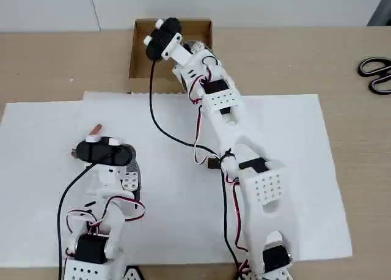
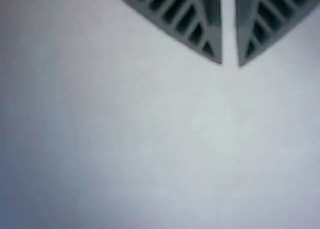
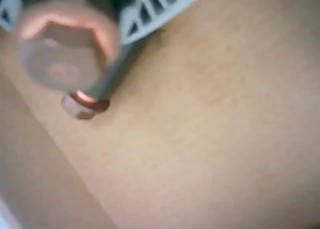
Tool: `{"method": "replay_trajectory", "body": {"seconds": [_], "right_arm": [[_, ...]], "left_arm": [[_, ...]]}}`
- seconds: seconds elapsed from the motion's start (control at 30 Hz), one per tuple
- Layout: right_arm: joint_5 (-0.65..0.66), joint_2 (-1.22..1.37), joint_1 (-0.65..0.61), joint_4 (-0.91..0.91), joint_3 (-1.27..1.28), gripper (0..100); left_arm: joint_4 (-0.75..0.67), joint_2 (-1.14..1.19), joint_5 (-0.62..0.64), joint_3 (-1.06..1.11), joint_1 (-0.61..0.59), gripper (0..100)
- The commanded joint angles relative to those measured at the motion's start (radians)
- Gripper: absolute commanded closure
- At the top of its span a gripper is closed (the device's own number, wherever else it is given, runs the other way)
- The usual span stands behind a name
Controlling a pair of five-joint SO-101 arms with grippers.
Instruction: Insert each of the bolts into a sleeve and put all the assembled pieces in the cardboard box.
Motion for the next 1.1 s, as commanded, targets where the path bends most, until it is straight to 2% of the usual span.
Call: {"method": "replay_trajectory", "body": {"seconds": [0.0, 0.3, 0.43, 0.57, 1.07], "right_arm": [[0.009, -0.008, -0.004, -0.021, -0.083, 79.3], [0.005, -0.012, -0.007, -0.021, -0.086, 83.9], [0.005, -0.082, -0.005, 0.018, -0.086, 90.1], [0.005, -0.194, -0.005, 0.200, -0.081, 99.8], [-0.017, -0.456, -0.001, 0.929, -0.083, 99.5]], "left_arm": [[0.002, -0.005, -0.002, -0.002, -0.009, 99], [0.002, -0.005, -0.002, -0.002, -0.009, 99], [0.002, -0.005, -0.002, -0.002, -0.009, 99], [0.002, -0.005, -0.002, -0.002, -0.009, 99], [0.002, -0.005, -0.002, -0.002, -0.009, 99]]}}
